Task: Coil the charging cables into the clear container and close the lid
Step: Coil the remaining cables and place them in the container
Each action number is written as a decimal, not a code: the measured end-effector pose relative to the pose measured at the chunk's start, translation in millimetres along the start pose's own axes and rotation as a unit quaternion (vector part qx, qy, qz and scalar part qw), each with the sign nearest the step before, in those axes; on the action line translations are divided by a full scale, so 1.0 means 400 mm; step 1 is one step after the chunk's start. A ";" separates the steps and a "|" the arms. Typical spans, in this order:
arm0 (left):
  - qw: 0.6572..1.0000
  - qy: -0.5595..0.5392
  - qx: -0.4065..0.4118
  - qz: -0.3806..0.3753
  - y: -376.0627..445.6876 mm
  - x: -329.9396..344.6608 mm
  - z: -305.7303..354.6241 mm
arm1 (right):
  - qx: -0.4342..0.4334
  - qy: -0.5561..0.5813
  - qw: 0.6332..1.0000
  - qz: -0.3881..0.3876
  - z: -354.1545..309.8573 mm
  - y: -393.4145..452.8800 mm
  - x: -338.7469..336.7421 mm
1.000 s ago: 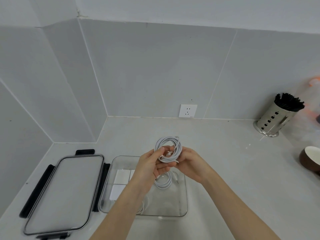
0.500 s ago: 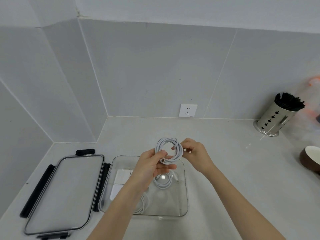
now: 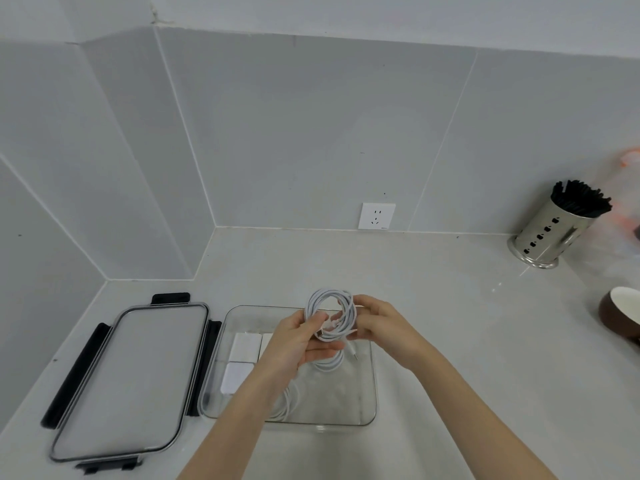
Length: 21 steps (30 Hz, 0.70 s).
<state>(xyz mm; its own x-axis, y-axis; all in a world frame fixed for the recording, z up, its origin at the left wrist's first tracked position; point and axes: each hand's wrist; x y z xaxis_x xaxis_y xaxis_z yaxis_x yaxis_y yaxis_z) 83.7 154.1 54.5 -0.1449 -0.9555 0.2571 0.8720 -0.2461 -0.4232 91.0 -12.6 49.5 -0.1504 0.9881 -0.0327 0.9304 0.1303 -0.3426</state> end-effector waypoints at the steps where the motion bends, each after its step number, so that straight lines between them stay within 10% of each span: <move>1: 1.000 0.017 -0.004 0.008 0.001 -0.005 -0.007 | 0.014 0.025 1.000 -0.006 0.003 0.002 0.001; 21: 0.974 0.217 -0.047 0.050 0.025 -0.078 -0.063 | 0.077 -0.045 0.995 0.032 0.032 0.012 0.020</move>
<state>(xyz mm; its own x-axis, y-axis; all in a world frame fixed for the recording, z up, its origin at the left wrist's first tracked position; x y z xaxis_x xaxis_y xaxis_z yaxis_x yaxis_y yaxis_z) 85.0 177.4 20.5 -0.2637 -0.9492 -0.1718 0.8478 -0.1432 -0.5106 89.8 -5.3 35.5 -0.1289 0.9815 -0.1415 0.8775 0.0464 -0.4772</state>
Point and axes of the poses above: each hand's wrist, its own y-axis towards the middle knuckle, its own x-axis out of the palm, z = x × y, and after that the axes turned 2 degrees about z, right-handed
